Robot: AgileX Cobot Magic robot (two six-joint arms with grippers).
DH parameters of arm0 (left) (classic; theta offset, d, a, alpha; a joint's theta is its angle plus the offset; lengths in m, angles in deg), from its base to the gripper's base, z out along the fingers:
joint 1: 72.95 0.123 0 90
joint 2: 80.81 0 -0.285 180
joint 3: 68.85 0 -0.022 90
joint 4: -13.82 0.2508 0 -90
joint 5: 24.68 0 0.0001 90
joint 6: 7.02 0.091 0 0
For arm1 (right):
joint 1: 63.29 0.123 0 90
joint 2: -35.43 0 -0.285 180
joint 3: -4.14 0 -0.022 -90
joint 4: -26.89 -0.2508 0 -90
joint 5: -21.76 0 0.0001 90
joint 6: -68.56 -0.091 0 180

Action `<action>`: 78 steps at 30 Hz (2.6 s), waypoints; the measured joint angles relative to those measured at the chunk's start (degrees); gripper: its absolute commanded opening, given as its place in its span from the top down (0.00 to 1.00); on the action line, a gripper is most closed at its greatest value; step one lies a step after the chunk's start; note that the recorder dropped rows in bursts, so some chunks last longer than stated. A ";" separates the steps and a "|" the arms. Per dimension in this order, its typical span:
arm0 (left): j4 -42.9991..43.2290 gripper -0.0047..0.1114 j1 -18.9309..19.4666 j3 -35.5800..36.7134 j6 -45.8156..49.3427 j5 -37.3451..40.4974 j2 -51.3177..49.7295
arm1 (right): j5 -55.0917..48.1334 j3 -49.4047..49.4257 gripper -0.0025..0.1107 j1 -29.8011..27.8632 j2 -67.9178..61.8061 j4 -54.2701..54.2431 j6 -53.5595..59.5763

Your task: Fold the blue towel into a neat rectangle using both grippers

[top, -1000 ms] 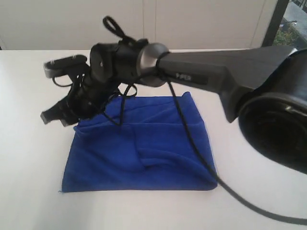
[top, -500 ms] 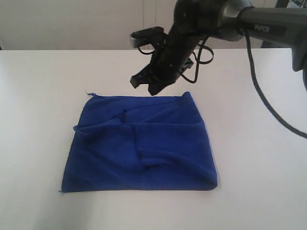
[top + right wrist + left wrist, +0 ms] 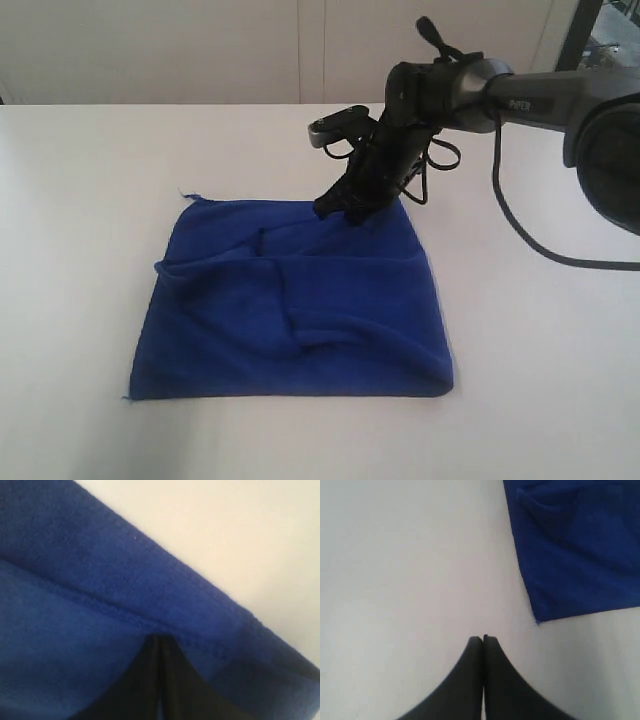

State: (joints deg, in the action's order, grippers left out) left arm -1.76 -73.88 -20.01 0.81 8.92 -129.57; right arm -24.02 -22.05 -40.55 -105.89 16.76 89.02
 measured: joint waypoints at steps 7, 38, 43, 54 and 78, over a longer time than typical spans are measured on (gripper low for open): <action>0.00 0.96 0.00 0.00 0.00 0.00 0.00 | -8.17 -0.64 0.98 -2.33 0.23 11.16 -9.85; 0.00 0.96 0.00 0.00 0.00 0.00 0.00 | -3.95 26.69 0.98 -5.67 24.09 14.26 -17.94; 0.00 0.96 0.00 0.00 0.00 0.00 0.00 | 2.06 17.58 0.98 -5.70 18.40 13.77 -18.45; 0.00 0.96 0.00 0.00 0.00 0.00 0.00 | 10.58 8.28 0.98 -6.42 4.47 13.65 -20.46; 0.00 0.96 0.00 0.00 0.00 0.00 0.00 | 12.70 6.81 0.98 -15.60 2.02 16.75 -24.00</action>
State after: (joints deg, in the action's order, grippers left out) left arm -1.76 -73.88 -20.01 0.81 8.92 -129.57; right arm -11.32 -15.24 -56.14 -103.87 33.50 65.02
